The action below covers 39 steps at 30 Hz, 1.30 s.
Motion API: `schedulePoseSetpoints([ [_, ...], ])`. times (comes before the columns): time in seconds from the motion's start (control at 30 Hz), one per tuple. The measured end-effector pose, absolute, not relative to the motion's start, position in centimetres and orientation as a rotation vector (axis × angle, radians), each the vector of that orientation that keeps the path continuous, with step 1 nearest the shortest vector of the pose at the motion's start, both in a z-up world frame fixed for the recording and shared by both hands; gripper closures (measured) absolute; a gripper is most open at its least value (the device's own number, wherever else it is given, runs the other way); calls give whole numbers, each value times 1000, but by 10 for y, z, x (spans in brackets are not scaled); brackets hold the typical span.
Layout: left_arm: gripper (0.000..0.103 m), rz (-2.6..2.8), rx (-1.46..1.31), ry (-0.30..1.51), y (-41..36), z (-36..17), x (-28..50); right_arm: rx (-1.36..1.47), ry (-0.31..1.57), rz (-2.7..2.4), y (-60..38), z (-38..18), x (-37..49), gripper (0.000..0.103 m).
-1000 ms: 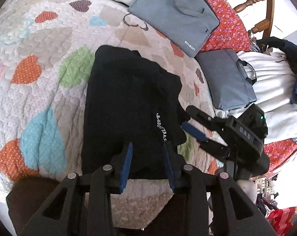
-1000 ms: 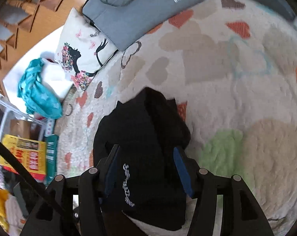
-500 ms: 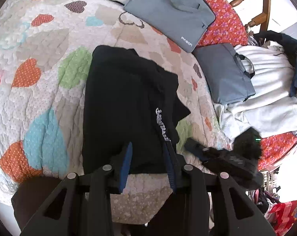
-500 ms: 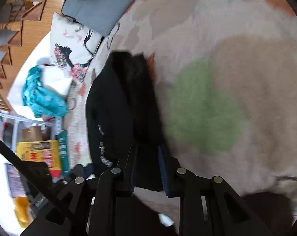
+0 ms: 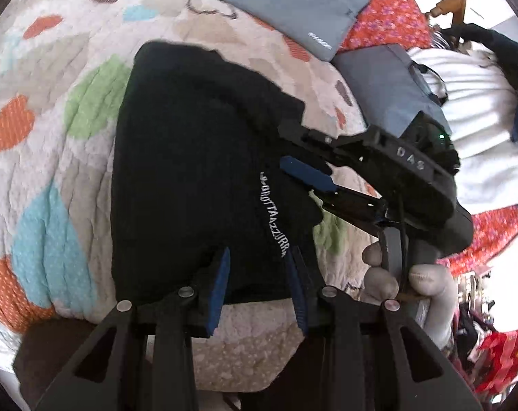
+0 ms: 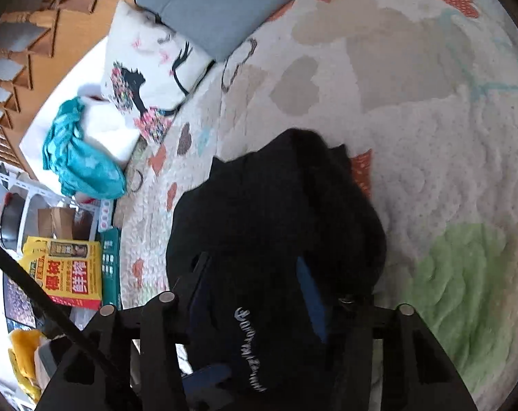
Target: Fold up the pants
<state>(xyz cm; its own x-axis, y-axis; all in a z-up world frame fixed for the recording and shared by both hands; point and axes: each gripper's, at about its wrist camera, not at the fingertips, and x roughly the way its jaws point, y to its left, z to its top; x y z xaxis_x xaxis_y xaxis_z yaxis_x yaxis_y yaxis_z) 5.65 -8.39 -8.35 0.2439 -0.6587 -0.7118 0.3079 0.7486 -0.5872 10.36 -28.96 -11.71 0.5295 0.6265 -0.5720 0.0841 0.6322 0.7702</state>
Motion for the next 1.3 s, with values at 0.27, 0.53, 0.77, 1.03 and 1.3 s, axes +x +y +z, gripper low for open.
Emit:
schedulePoseSetpoints([
  [0.27,59,-620,-520,1035,-23,-66,68,814,903,303,-336,-89,55,28],
  [0.53,56,-621,-632,1120,-6,-104,112,861,996,352,-327,-132,59,23],
  [0.77,43,-665,-653,1151,-23,-118,133,823,964,412,-308,-124,75,9],
  [1.03,44,-649,-622,1162,-44,-120,150,745,994,398,-275,-123,103,11],
  [1.3,65,-656,-528,1077,-46,-82,132,688,957,426,-266,-94,91,62],
])
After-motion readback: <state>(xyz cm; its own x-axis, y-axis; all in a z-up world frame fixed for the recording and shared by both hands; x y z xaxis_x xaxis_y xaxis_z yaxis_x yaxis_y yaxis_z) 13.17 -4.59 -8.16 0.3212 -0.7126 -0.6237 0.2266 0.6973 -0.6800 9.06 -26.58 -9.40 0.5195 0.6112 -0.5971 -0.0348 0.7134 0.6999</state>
